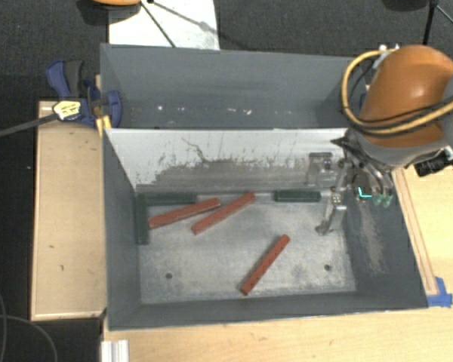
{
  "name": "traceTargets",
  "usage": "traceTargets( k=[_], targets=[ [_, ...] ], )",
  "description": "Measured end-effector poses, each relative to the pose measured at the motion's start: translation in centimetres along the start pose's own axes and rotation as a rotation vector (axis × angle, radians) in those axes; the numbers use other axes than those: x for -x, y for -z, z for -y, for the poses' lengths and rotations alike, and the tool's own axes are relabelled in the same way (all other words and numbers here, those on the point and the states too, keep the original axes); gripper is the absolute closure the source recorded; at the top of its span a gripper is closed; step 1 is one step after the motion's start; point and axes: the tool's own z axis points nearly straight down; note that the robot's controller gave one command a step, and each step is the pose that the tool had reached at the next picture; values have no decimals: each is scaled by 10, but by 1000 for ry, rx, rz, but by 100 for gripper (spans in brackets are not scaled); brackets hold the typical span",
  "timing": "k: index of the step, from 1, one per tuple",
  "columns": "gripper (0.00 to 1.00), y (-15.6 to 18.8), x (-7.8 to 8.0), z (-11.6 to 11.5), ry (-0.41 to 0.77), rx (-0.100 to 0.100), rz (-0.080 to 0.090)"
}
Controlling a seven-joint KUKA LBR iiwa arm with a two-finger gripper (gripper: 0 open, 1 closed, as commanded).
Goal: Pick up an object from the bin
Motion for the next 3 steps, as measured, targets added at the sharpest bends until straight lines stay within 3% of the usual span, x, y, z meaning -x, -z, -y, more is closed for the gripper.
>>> traceTargets(
  k=[1, 2, 3],
  targets=[
    [0, 5, 1, 0, 1, 0, 8],
    [0, -46, -14, -21, 71, -1, 13],
    [0, -110, -48, -49, 92, 0, 10]
  ],
)
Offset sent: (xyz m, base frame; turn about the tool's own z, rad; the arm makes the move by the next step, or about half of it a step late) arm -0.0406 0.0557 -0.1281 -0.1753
